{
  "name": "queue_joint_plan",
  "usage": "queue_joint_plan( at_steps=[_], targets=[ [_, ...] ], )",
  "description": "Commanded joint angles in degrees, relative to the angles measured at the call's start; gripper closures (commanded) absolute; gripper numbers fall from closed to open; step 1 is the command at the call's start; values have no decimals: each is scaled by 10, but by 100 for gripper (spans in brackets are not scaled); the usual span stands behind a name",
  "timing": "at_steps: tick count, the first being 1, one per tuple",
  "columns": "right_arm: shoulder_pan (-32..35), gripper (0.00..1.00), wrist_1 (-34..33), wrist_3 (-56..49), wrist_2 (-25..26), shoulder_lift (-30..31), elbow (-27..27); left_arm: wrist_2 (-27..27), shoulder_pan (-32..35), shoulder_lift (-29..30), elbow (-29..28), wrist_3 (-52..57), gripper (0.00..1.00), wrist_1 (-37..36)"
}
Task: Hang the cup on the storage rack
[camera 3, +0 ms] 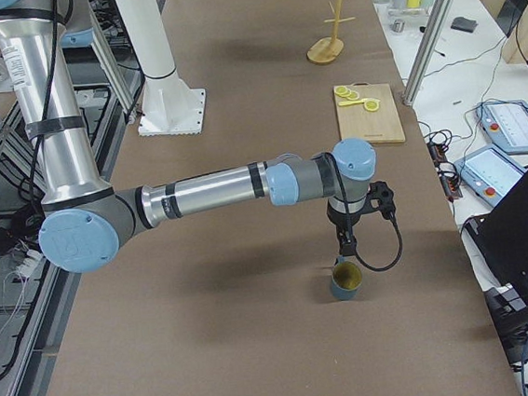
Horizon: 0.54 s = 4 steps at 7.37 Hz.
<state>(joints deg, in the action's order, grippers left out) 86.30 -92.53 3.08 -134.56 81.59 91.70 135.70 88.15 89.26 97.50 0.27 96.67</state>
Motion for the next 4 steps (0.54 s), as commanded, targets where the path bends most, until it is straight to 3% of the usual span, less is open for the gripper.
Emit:
queue_joint_plan(
  at_steps=[1, 4],
  targets=[
    [0, 0, 2, 0, -7, 9, 0, 0, 0, -2, 6, -2, 2, 1],
    [0, 0, 4, 0, -7, 9, 2, 1, 0, -3, 4, -26, 2, 2]
  ],
)
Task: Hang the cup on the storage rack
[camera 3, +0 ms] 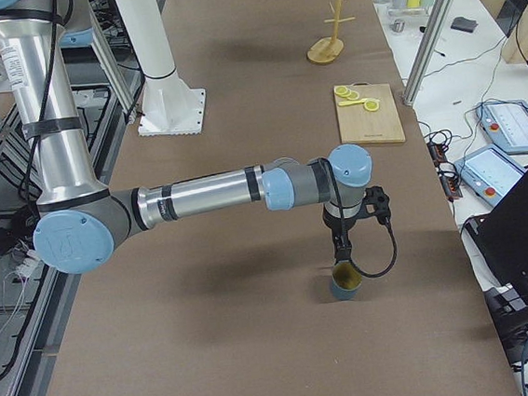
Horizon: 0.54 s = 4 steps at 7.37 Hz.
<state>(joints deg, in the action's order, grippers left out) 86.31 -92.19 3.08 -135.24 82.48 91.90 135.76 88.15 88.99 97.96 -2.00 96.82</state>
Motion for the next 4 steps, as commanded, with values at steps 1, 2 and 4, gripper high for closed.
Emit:
queue_joint_plan(
  at_steps=[1, 2, 4],
  targets=[
    [0, 0, 0, 0, 0, 1, 1, -1, -1, 0, -4, -3, 2, 11],
    [0, 0, 1, 0, 0, 1, 1, -1, -1, 0, -4, -4, 2, 20],
    [0, 0, 2, 0, 0, 0, -2, -1, -2, 0, -6, -5, 2, 20]
  ],
)
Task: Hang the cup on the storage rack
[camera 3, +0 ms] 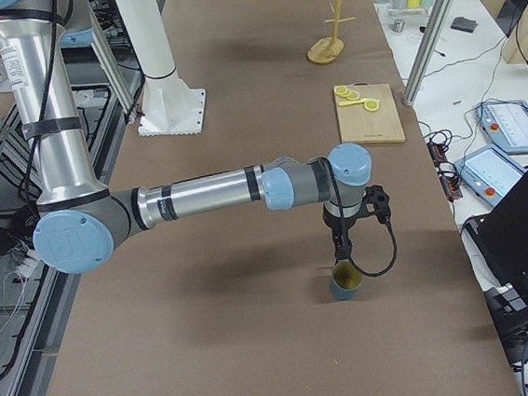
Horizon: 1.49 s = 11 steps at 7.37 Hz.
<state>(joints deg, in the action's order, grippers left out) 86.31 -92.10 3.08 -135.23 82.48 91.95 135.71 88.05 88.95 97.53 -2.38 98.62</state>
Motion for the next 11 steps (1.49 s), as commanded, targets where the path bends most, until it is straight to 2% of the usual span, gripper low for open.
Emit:
queue_joint_plan(
  at_steps=[1, 4, 6, 9, 11],
  targets=[
    [0, 0, 1, 0, 0, 0, -2, 1, -1, 1, -2, 1, 2, 3],
    [-1, 0, 0, 0, 4, 10, -6, 0, -5, 1, -2, -2, 2, 32],
    [6, 0, 30, -3, 4, 28, -54, -1, -5, 0, -4, -6, 2, 35],
    [5, 0, 181, 0, 0, -6, -189, 0, -5, 0, -1, -15, 2, 36],
    [4, 0, 185, 10, 5, -29, -216, 0, -5, 0, 1, -20, 2, 36]
  ],
)
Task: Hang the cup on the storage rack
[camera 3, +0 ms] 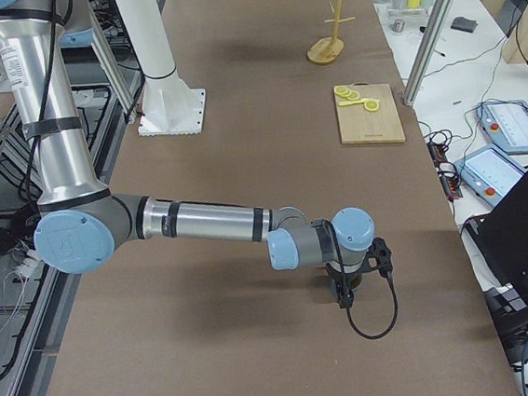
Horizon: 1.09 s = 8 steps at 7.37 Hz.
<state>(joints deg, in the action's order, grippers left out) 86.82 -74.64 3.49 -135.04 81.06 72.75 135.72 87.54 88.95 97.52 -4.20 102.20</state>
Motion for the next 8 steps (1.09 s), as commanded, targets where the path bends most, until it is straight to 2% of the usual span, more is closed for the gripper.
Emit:
queue_joint_plan(
  at_steps=[1, 3, 6, 8],
  targets=[
    [-1, 0, 15, 6, 1, -38, -60, 0, 0, 0, 0, -3, 2, 4],
    [-4, 0, 52, 6, 5, -36, -87, 1, 0, 0, 0, -3, 2, 9],
    [-35, 0, 52, 7, 14, -42, -94, 0, 0, -16, 2, -4, 2, 31],
    [-39, 5, 52, 9, 31, -43, -98, 1, 0, -20, 2, -4, 2, 40]
  ],
)
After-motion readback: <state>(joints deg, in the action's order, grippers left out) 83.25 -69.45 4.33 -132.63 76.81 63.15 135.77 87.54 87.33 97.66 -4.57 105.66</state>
